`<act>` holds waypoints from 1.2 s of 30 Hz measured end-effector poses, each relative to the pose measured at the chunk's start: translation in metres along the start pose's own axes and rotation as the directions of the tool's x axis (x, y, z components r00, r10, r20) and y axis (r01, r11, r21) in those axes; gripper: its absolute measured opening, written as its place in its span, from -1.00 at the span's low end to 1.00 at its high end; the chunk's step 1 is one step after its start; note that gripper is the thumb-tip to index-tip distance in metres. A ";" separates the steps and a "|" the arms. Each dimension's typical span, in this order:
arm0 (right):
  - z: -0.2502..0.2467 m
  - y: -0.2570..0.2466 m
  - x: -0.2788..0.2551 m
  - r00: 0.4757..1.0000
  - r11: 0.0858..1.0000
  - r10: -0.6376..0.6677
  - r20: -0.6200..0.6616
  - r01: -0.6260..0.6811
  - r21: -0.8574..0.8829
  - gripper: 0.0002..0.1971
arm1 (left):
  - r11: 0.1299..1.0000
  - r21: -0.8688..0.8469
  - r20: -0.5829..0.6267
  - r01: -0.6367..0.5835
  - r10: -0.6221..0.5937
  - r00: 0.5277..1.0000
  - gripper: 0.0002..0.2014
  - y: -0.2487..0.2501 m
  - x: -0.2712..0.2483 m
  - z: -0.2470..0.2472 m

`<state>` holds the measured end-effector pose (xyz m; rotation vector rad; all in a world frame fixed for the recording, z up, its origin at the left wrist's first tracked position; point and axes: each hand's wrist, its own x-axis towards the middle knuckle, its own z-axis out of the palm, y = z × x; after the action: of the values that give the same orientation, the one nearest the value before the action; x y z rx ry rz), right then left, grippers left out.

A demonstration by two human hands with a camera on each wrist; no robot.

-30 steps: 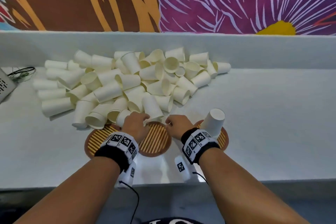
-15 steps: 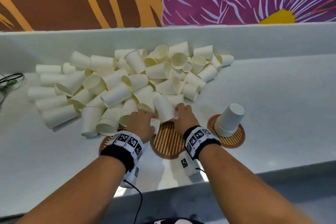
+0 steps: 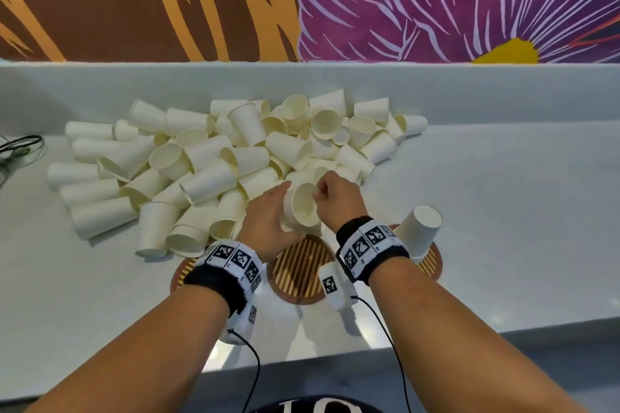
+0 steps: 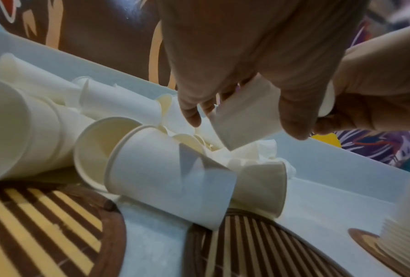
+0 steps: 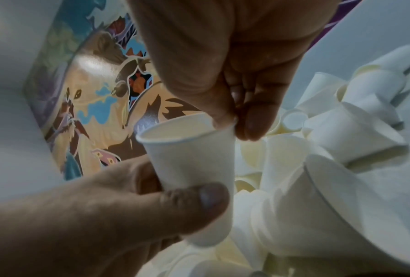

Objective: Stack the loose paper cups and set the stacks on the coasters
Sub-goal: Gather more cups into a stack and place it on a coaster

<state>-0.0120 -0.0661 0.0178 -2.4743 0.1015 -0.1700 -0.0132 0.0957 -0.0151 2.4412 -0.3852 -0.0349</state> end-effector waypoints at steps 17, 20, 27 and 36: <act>0.030 0.014 -0.013 0.906 0.951 0.276 0.321 -0.306 0.045 -0.63 | 0.974 -0.078 -0.052 0.213 -0.218 0.975 -0.27 -0.010 -0.003 -0.006; 0.022 0.007 -0.008 0.931 0.933 0.268 0.250 -0.316 0.175 -0.65 | 0.965 -0.007 -0.096 0.262 -0.261 0.961 -0.23 -0.013 0.003 -0.007; -0.019 -0.009 0.014 0.978 0.969 0.121 -0.170 -0.079 0.233 -0.68 | 0.877 0.234 -0.085 0.420 -0.412 0.907 -0.32 -0.006 0.010 -0.021; -0.009 -0.018 0.017 0.998 0.936 -0.007 -0.059 0.027 0.350 -0.76 | 0.936 0.106 -0.009 0.337 -0.338 0.941 -0.27 -0.001 0.020 -0.012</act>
<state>0.0038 -0.0591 0.0376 -2.1143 0.0675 -0.2438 0.0077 0.0978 -0.0050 2.5869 0.0346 -0.1773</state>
